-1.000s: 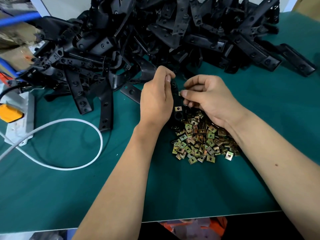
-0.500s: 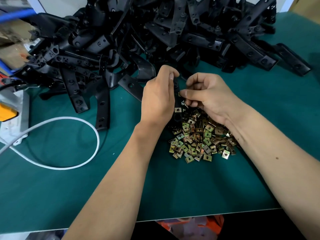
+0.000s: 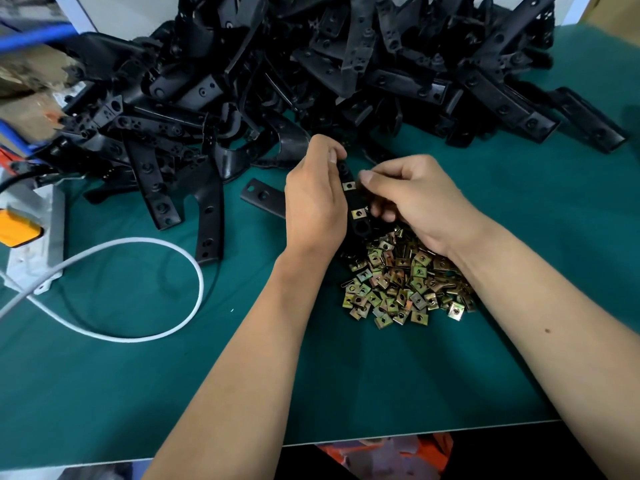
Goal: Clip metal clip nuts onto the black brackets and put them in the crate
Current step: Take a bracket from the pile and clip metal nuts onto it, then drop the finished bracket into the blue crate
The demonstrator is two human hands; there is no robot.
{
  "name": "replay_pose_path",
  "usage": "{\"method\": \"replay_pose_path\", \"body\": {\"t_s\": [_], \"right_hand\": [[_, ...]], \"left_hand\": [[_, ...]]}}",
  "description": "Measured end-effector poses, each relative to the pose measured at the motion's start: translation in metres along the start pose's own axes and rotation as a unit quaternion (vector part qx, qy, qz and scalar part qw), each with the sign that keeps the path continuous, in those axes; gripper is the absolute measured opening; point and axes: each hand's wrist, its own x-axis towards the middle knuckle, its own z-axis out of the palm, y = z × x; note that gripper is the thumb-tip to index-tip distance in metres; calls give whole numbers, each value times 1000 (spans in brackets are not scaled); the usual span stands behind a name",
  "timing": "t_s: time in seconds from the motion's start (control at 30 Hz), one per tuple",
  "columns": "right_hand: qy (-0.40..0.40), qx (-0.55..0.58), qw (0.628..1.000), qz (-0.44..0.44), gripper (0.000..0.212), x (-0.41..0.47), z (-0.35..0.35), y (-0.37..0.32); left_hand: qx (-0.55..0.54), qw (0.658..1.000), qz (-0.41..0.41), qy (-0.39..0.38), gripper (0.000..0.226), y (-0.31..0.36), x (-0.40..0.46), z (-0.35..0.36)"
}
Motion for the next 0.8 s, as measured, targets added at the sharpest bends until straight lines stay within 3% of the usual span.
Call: {"method": "replay_pose_path", "body": {"t_s": [0.2,0.47,0.63,0.8], "right_hand": [[11,6,1000,3,10,0,2,1],[-51,52,996,48,17,-1,-6,-6],[-23,47,998,31,15,-2,2,-8],[1,-60,998,-15,15,-4,4,-9]], "left_hand": [[2,1000,0,-9,22,4,0,0],[-5,999,19,-44,22,13,-1,-1],[-16,1000,-3,-9,23,14,-1,0],[-25,999,2,20,23,14,2,0]]}}
